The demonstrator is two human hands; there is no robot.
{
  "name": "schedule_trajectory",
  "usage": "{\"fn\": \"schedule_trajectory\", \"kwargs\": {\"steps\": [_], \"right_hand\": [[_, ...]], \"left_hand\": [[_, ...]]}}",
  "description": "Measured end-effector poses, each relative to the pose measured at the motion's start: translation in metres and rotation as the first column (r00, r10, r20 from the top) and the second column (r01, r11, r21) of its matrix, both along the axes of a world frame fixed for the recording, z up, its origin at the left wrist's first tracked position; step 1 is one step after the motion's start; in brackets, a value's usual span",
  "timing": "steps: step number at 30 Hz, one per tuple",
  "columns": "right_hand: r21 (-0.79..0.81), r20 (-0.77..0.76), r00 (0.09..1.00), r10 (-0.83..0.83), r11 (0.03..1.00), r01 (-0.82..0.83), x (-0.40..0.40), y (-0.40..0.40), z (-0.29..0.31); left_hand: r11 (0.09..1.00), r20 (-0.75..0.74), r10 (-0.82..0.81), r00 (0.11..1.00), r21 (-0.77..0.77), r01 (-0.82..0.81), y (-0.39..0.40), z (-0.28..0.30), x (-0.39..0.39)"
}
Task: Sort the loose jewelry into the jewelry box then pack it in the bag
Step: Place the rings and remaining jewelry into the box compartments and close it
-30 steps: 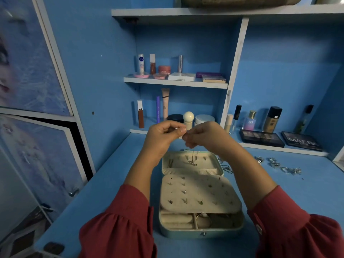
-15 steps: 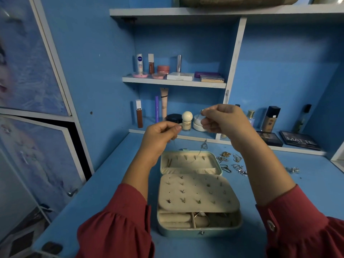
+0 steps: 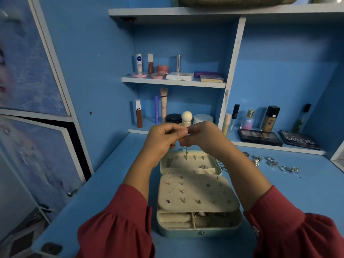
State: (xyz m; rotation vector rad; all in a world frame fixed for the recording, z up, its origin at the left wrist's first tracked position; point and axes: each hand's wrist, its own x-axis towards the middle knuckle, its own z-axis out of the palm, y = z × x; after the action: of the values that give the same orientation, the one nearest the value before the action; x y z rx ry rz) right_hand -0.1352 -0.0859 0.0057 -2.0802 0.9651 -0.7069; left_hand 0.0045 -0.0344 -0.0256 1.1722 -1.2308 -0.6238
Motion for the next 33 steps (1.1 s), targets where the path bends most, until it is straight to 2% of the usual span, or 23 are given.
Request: {"fn": "schedule_trajectory", "kwargs": {"steps": [5, 7, 9, 11, 14, 18, 22, 26, 33], "right_hand": [[0.058, 0.131, 0.989, -0.065, 0.997, 0.058, -0.005, -0.007, -0.001], [0.067, 0.111, 0.987, -0.117, 0.992, 0.110, -0.006, -0.011, -0.002], [0.051, 0.011, 0.986, -0.169, 0.985, 0.168, -0.006, -0.013, -0.010], [-0.012, -0.116, 0.974, -0.195, 0.981, 0.195, -0.003, -0.015, -0.023], [-0.071, -0.255, 0.947, -0.193, 0.981, 0.181, 0.001, -0.016, -0.036], [-0.063, -0.311, 0.934, -0.174, 0.985, 0.163, 0.003, -0.018, -0.041], [-0.049, -0.330, 0.930, -0.161, 0.987, 0.153, 0.002, -0.019, -0.042], [-0.048, -0.378, 0.910, -0.168, 0.986, 0.162, 0.004, -0.021, -0.041], [-0.002, -0.468, 0.875, -0.121, 0.991, 0.136, 0.002, -0.022, -0.037]], "left_hand": [[0.998, -0.071, 0.026, 0.997, 0.059, -0.022, 0.000, -0.001, 0.011], [0.993, -0.071, 0.048, 0.996, 0.113, -0.040, -0.001, -0.003, 0.017], [0.977, 0.019, 0.103, 0.994, 0.184, -0.105, -0.006, -0.010, 0.021], [0.948, 0.223, 0.166, 0.961, 0.231, -0.217, -0.012, -0.020, 0.023], [0.914, 0.494, 0.194, 0.848, 0.224, -0.339, -0.020, -0.032, 0.019], [0.878, 0.675, 0.188, 0.714, 0.209, -0.430, -0.025, -0.038, 0.015], [0.846, 0.779, 0.081, 0.622, 0.276, -0.456, -0.029, -0.034, 0.009], [0.865, 0.842, 0.018, 0.538, 0.257, -0.431, -0.029, -0.032, 0.009], [0.863, 0.877, -0.077, 0.474, 0.297, -0.409, -0.027, -0.029, 0.008]]}}
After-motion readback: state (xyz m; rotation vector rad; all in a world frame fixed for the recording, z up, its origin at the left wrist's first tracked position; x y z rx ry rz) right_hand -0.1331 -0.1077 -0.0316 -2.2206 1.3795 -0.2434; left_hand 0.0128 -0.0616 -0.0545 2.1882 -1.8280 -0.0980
